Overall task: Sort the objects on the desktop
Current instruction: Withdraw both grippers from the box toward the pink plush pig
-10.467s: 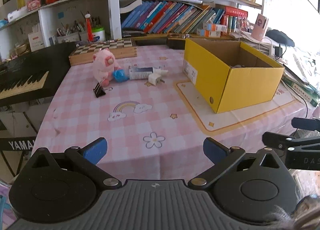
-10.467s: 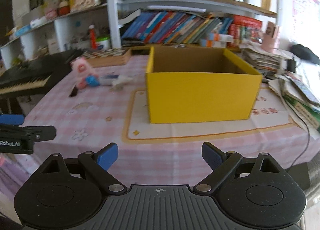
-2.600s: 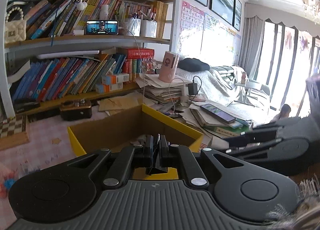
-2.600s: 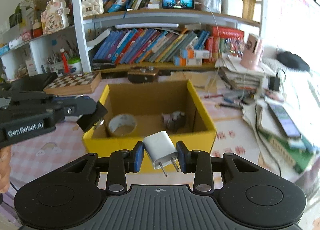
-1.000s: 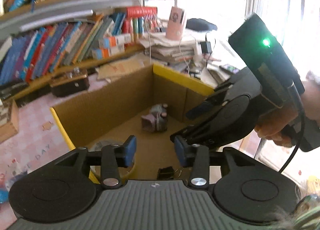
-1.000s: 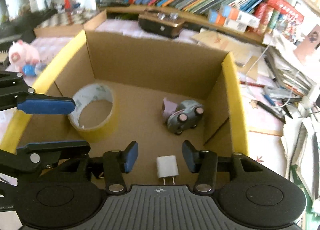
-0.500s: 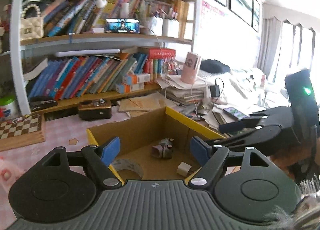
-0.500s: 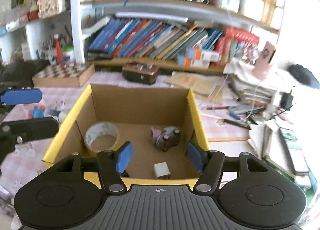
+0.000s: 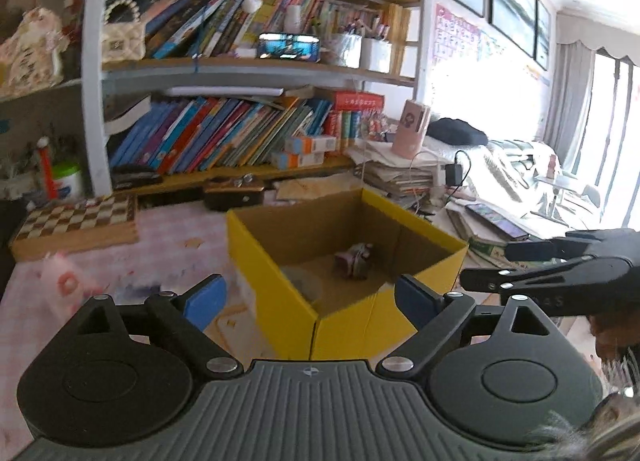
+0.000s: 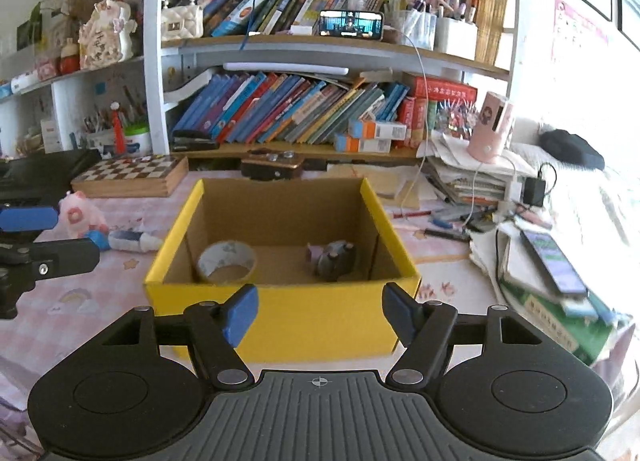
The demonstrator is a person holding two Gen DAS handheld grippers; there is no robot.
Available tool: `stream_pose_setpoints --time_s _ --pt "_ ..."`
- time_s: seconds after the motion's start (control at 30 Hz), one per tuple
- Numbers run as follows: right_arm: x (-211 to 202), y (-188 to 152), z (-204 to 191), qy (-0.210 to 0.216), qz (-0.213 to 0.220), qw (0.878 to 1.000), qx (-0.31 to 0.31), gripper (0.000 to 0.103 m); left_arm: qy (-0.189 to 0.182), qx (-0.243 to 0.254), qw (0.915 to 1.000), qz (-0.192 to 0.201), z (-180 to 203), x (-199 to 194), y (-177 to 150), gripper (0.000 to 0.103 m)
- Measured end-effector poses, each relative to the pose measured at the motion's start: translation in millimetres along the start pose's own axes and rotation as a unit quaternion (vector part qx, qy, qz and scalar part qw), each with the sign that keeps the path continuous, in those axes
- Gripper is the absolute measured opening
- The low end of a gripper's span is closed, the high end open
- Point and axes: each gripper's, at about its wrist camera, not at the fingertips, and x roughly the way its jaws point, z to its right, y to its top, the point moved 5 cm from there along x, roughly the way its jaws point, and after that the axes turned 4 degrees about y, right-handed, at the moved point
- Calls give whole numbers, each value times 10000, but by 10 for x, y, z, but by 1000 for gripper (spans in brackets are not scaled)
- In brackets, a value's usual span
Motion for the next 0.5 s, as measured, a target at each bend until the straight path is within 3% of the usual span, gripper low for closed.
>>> stream_pose_setpoints --time_s 0.5 --pt "-244 -604 -445 -43 -273 9995 177 74 570 -292 9966 -521 -327 -368 -672 96"
